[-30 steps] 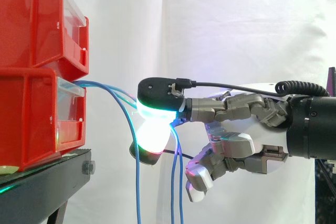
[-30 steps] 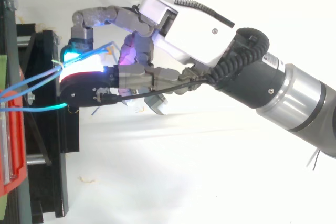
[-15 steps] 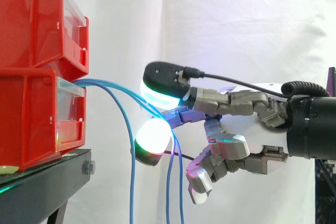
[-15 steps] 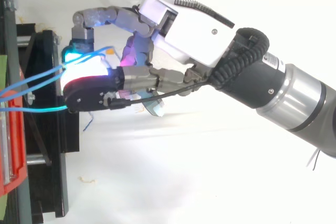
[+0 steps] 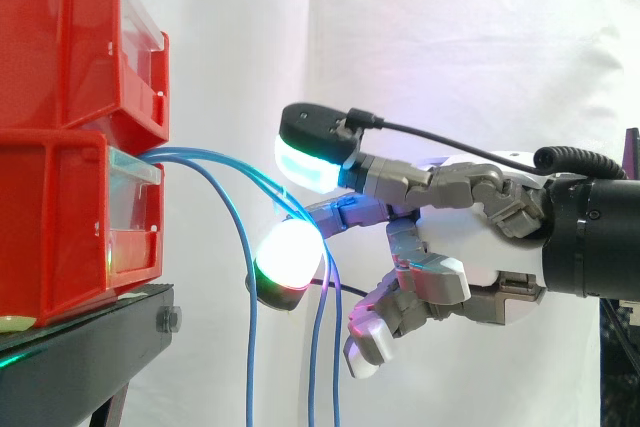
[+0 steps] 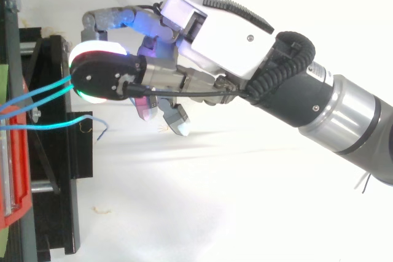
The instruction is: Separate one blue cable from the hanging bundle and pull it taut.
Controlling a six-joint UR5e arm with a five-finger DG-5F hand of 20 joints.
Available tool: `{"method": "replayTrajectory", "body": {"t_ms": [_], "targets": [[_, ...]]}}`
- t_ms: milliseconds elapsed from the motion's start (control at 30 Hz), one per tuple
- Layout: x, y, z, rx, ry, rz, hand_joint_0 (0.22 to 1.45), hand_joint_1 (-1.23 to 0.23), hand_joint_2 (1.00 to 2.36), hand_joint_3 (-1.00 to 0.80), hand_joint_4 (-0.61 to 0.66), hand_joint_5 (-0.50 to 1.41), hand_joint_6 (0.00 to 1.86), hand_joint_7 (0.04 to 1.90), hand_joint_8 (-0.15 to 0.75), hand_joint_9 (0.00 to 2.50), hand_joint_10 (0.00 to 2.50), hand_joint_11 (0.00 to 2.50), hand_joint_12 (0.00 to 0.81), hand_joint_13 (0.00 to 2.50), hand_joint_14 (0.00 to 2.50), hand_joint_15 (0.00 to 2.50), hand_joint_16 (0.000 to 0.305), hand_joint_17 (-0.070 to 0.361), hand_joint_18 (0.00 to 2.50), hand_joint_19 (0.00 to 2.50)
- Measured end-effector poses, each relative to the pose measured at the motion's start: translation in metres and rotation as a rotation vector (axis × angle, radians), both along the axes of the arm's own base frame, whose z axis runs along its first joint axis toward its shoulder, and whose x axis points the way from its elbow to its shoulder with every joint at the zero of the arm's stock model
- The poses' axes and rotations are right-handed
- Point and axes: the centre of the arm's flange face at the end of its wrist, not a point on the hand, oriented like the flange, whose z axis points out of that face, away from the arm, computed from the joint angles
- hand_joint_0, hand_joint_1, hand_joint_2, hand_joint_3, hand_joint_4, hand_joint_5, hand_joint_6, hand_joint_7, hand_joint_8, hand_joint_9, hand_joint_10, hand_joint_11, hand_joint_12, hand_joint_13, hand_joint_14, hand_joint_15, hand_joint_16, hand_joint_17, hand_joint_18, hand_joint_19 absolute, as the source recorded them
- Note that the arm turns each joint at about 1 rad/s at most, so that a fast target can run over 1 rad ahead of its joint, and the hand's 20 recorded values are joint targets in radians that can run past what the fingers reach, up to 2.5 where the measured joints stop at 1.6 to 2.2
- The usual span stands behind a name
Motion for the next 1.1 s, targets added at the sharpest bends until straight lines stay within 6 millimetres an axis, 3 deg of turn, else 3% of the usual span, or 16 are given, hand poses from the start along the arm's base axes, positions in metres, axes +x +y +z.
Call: {"method": "replayTrajectory", "body": {"t_ms": [233, 433, 667, 833, 933, 1033, 1100], "targets": [[0.000, 0.000, 0.000, -0.001, -0.002, 0.000, 0.72, -0.59, 1.00, -0.46, 0.05, 0.15, 0.50, 1.34, 0.136, 2.16, 0.03, 0.72, 0.332, 1.53, 0.02, 0.80, 0.057, 0.128, 1.05, 0.73], [0.000, -0.001, 0.000, -0.004, 0.000, -0.006, 0.71, -0.70, 1.02, -0.28, 0.06, 0.14, 0.50, 1.35, 0.154, 2.14, 0.03, 0.75, 0.336, 1.53, 0.02, 0.81, 0.059, 0.132, 1.05, 0.72], [-0.001, -0.001, 0.008, -0.025, 0.002, -0.019, 0.61, -0.85, 1.00, -0.08, 0.13, 0.14, 0.50, 1.43, 0.241, 2.12, 0.03, 0.68, 0.413, 1.55, 0.02, 0.73, 0.085, 0.191, 1.25, 0.57], [-0.001, -0.001, 0.010, -0.035, 0.005, -0.021, 0.59, -0.92, 1.00, -0.09, 0.18, 0.11, 0.51, 1.45, 0.254, 1.97, 0.03, 0.67, 0.433, 1.44, 0.02, 0.75, 0.089, 0.199, 1.17, 0.58], [-0.001, -0.001, 0.011, -0.037, 0.006, -0.021, 0.60, -0.94, 1.00, -0.13, 0.19, 0.07, 0.58, 1.32, 0.272, 1.84, 0.02, 0.67, 0.438, 1.33, 0.02, 0.76, 0.086, 0.194, 1.07, 0.58], [-0.001, -0.001, 0.011, -0.037, 0.006, -0.021, 0.58, -0.95, 1.01, -0.25, 0.19, 0.03, 0.65, 1.22, 0.268, 1.73, 0.02, 0.72, 0.424, 1.25, 0.02, 0.79, 0.079, 0.179, 0.94, 0.64], [-0.001, -0.001, 0.011, -0.037, 0.005, -0.021, 0.56, -0.99, 1.00, -0.44, 0.20, 0.00, 0.70, 1.14, 0.261, 1.64, 0.03, 0.75, 0.401, 1.17, 0.02, 0.82, 0.073, 0.165, 0.85, 0.69]]}}
